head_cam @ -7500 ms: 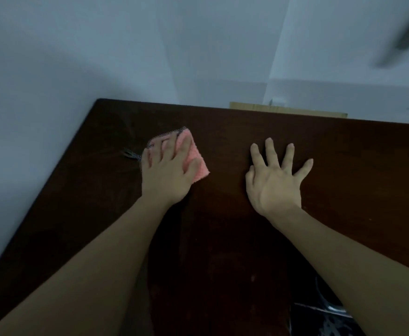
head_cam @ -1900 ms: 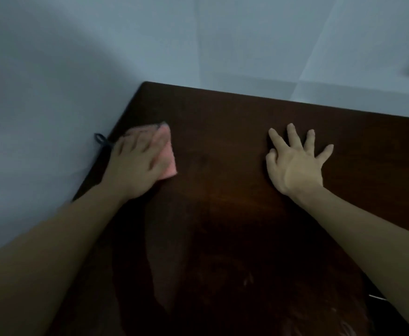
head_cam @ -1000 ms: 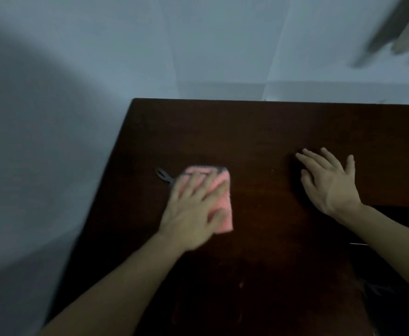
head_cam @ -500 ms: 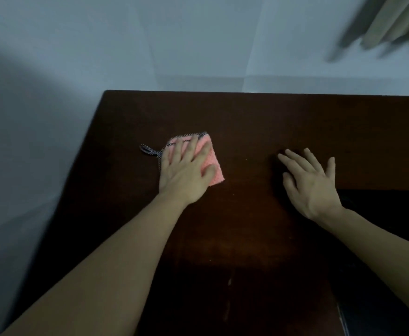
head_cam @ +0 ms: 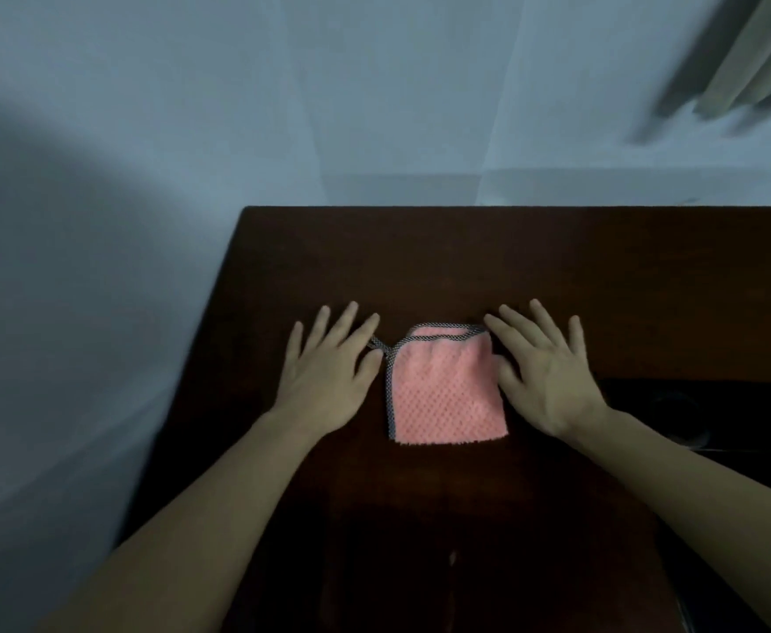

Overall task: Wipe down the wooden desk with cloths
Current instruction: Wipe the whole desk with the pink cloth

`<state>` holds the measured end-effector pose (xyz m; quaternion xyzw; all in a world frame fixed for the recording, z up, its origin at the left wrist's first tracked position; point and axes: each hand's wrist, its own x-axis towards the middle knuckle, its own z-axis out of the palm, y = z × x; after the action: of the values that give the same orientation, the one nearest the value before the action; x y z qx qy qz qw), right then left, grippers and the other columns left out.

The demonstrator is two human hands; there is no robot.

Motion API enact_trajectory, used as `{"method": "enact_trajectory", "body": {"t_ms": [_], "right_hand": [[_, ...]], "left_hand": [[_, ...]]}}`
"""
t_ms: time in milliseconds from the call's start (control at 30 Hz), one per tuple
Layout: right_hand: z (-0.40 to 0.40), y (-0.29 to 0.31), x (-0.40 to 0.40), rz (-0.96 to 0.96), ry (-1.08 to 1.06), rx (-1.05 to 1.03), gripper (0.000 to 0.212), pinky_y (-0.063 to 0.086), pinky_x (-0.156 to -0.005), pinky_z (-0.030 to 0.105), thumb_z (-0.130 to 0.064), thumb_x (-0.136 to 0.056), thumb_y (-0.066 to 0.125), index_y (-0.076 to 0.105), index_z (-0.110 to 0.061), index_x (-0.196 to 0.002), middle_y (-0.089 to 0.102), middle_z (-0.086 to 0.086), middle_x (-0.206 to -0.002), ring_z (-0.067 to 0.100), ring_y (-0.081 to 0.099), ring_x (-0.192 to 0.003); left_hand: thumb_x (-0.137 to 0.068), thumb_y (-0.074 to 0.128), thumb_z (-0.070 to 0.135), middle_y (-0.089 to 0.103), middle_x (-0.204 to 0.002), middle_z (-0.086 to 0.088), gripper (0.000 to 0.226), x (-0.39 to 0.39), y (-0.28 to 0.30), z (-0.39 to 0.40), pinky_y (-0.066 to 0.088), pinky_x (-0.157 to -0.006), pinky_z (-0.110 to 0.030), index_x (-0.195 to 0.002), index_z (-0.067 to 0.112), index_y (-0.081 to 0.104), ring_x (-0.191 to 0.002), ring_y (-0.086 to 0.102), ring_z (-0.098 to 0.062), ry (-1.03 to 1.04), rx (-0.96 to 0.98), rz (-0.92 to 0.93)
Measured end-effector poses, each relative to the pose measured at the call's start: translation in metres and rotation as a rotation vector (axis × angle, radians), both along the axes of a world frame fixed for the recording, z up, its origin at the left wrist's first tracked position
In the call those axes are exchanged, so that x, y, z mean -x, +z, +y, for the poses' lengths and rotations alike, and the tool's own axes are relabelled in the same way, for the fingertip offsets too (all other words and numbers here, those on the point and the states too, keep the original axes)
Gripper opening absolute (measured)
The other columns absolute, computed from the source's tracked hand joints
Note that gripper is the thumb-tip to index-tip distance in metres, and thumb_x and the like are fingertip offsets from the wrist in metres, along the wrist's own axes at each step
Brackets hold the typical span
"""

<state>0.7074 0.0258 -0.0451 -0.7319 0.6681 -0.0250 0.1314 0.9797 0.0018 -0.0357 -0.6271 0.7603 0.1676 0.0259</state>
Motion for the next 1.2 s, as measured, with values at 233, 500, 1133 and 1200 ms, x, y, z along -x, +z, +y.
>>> {"method": "enact_trajectory", "body": {"t_ms": [233, 500, 1133, 1200], "right_hand": [[-0.01, -0.012, -0.078, 0.049, 0.276, -0.049, 0.074, -0.015, -0.121, 0.058, -0.065, -0.093, 0.002, 0.0, -0.036, -0.161, -0.005, -0.002, -0.17, 0.024, -0.017, -0.155], [-0.025, -0.013, -0.056, 0.148, 0.123, -0.138, 0.068, -0.013, -0.119, 0.062, -0.068, -0.1, 0.011, -0.009, -0.042, -0.159, -0.015, -0.005, -0.169, 0.026, -0.017, -0.155], [-0.08, -0.021, -0.029, 0.136, -0.075, -0.101, 0.065, -0.007, -0.122, 0.059, -0.064, -0.1, 0.001, -0.007, -0.04, -0.16, -0.013, -0.006, -0.169, 0.027, -0.015, -0.155], [-0.069, -0.017, -0.04, 0.104, -0.182, -0.15, 0.067, -0.006, -0.121, 0.064, -0.064, -0.1, 0.001, -0.01, -0.037, -0.16, -0.015, -0.002, -0.169, 0.031, -0.016, -0.155]], "left_hand": [[-0.108, 0.024, 0.05, -0.003, -0.17, 0.011, 0.055, -0.021, -0.007, -0.007, -0.005, -0.126, -0.047, -0.16, 0.041, 0.011, -0.156, -0.01, -0.017, 0.105, 0.005, 0.038], [-0.108, 0.027, 0.049, -0.005, -0.17, 0.011, 0.056, -0.01, -0.014, -0.015, -0.006, -0.126, -0.049, -0.16, 0.041, 0.01, -0.156, -0.012, -0.018, 0.09, 0.012, 0.046], [-0.107, 0.029, 0.05, -0.008, -0.169, 0.012, 0.059, 0.007, -0.021, -0.021, -0.01, -0.124, -0.046, -0.16, 0.042, 0.006, -0.155, -0.015, -0.017, 0.011, 0.026, 0.052], [-0.106, 0.029, 0.05, -0.008, -0.169, 0.012, 0.059, 0.01, -0.02, -0.022, -0.01, -0.124, -0.046, -0.16, 0.043, 0.006, -0.155, -0.015, -0.017, 0.014, 0.04, 0.056]]}}
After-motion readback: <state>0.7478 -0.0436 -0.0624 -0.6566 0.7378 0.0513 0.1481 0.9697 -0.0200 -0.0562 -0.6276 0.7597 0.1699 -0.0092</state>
